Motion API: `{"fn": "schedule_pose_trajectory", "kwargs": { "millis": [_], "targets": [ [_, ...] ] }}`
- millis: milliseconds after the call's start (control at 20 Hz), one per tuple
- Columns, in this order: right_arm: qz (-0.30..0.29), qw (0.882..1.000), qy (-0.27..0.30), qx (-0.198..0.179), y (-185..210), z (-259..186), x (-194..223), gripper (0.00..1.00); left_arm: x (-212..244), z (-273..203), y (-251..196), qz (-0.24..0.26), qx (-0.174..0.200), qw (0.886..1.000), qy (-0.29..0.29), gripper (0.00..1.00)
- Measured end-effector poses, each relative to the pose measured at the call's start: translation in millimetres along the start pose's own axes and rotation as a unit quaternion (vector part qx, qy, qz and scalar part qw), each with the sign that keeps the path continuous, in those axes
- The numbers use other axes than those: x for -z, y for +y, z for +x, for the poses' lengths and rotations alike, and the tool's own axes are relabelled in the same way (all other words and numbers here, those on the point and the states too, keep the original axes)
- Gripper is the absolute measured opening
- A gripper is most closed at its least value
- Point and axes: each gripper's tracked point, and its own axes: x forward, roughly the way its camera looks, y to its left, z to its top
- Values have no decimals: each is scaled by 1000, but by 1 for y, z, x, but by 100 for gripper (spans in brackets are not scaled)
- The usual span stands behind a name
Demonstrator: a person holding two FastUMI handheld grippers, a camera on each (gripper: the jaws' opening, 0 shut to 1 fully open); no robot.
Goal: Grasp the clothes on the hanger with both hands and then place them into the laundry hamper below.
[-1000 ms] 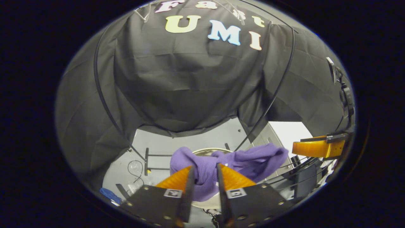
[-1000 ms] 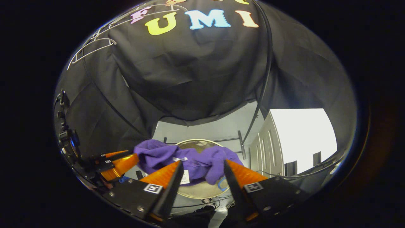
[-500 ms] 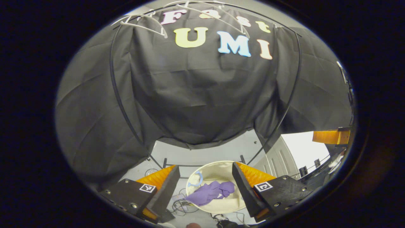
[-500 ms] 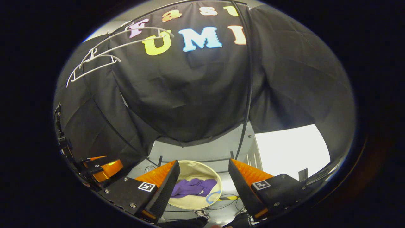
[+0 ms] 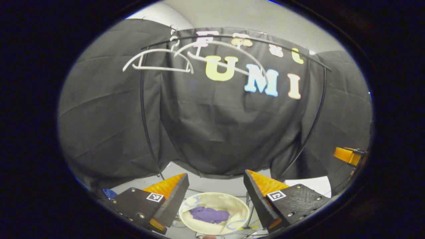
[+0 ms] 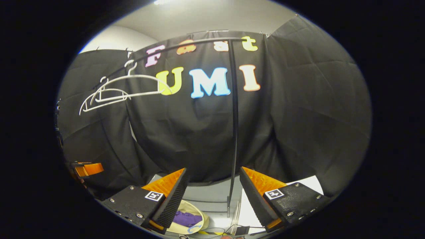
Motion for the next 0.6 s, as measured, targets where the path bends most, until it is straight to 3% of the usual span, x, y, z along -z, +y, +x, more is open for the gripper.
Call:
{"fn": "schedule_pose_trajectory", "kwargs": {
  "millis": [250,550,600],
  "targets": [
    [-6,996,-89,7,-56,-13,-69,92,-102,-39,-47,-18,-17,993,-115,98],
    [3,982,-182,45,-96,-40,-136,94,-221,-104,-87,-12,11,969,-247,100],
    [0,980,-193,51,-97,-46,-142,91,-241,-115,-89,-15,19,964,-264,100]
  ]
}}
